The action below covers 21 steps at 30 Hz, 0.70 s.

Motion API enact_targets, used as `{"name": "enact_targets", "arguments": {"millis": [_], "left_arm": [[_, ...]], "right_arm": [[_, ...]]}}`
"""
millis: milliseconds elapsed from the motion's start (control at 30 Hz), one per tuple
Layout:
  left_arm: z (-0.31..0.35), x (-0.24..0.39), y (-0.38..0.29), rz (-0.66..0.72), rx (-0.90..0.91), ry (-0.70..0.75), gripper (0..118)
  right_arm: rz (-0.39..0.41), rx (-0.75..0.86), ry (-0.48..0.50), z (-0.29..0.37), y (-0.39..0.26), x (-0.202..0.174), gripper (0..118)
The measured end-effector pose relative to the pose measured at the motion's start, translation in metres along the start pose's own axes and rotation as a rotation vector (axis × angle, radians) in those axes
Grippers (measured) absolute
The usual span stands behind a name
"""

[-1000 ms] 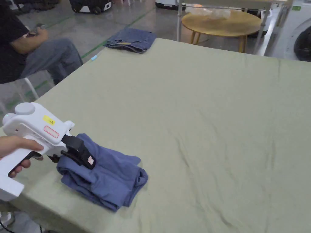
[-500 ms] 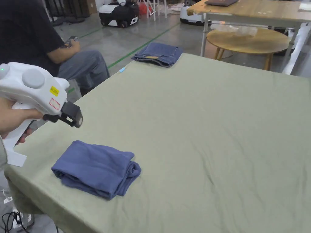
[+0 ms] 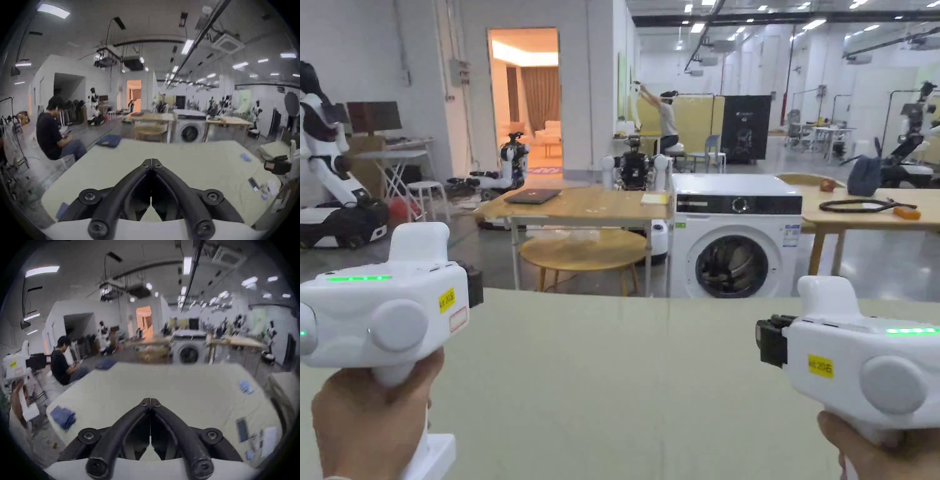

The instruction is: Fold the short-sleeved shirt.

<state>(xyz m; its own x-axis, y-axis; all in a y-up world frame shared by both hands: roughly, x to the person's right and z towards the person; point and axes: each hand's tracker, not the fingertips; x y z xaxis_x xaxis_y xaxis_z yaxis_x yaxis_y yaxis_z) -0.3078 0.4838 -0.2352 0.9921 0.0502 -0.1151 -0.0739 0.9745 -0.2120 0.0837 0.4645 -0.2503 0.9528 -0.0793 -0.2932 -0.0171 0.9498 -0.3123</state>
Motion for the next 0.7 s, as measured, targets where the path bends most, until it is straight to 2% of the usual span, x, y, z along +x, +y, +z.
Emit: {"name": "enact_targets", "arguments": {"millis": [133,233,367,500,700], "left_arm": [[0.027,0.068,0.031,-0.001,0.114,0.007,0],[0.039,0.098,0.043,-0.067,0.178,0.017,0],[0.041,0.118,0.05,-0.114,0.211,0.033,0],[0.048,0.127,0.055,-0.096,0.211,0.013,0],[0.049,0.133,0.055,-0.099,0.21,0.013,0]], "right_arm": [[0.029,0.131,-0.12,0.033,0.043,0.017,0],[0.003,0.191,-0.14,0.051,0.058,0.027,0],[0.045,0.224,-0.193,0.058,0.067,0.03,0],[0.01,0.224,-0.175,0.058,0.066,0.035,0],[0.015,0.227,-0.177,0.053,0.067,0.037,0]]}}
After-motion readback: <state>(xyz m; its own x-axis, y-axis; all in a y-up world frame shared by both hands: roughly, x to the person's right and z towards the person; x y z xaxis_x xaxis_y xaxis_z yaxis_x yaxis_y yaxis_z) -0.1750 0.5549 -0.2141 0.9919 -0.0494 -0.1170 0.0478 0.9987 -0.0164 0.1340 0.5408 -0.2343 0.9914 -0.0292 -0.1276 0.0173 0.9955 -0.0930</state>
